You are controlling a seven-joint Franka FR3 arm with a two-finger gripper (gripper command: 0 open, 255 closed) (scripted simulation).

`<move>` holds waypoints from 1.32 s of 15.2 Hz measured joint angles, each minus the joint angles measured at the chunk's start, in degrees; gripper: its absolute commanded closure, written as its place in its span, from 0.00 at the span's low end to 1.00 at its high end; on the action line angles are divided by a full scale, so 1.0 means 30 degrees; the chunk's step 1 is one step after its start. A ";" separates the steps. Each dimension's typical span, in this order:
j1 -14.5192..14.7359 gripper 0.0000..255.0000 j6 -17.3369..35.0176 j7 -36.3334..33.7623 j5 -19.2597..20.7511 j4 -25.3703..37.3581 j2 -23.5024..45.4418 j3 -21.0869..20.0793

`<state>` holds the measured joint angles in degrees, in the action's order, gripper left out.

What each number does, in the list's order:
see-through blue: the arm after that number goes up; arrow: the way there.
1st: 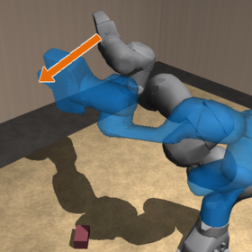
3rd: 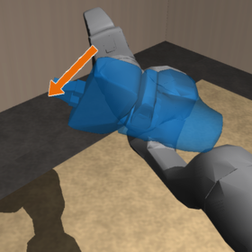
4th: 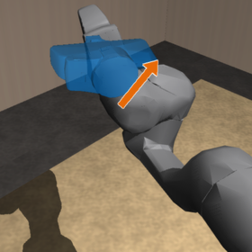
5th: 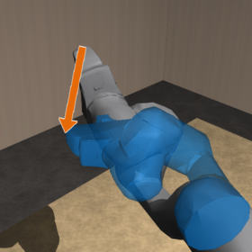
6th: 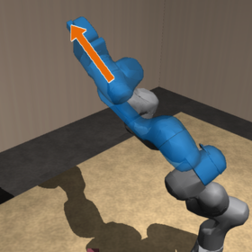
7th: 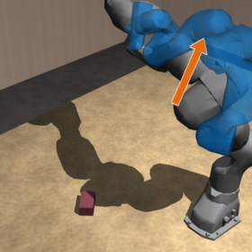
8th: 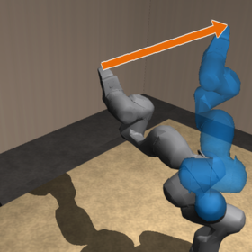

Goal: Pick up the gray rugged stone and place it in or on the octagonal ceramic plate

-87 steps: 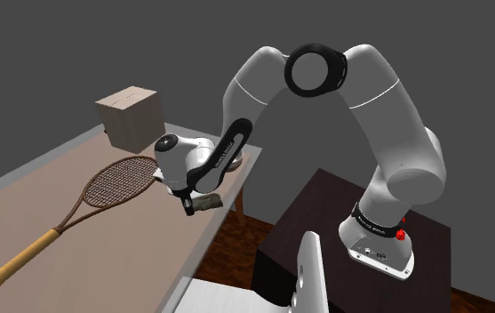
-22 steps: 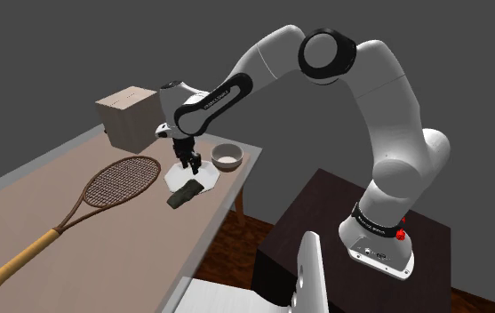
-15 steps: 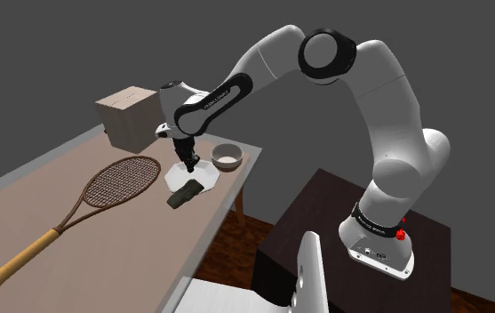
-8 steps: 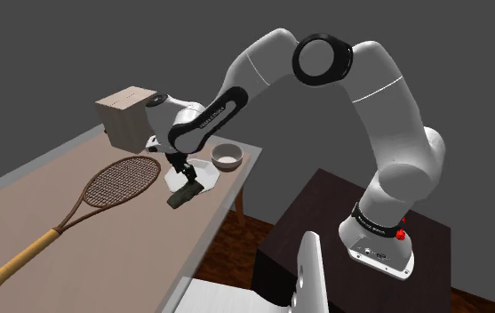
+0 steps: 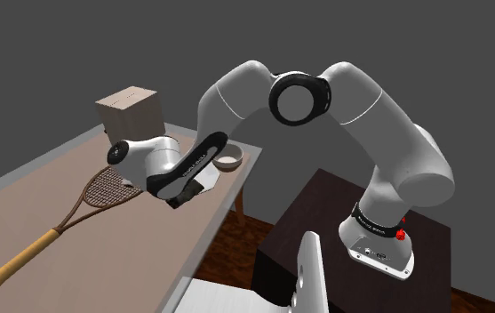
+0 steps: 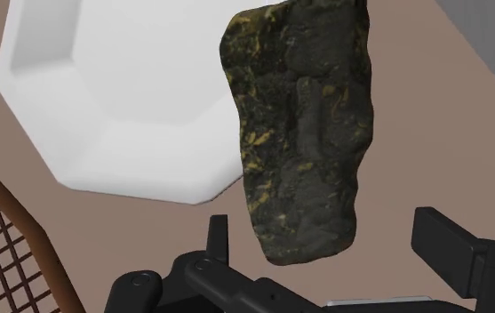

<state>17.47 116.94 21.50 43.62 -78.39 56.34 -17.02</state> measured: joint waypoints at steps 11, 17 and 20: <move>0.0037 0.00 0.0730 -0.0431 0.0477 0.0284 0.1026 0.0487; 0.0078 1.00 0.0730 -0.0408 0.0491 0.0463 0.0927 0.0440; 0.0013 1.00 0.0833 -0.0415 0.0543 0.0352 0.0734 0.0441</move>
<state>17.51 119.44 20.26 45.25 -77.34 58.54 -15.70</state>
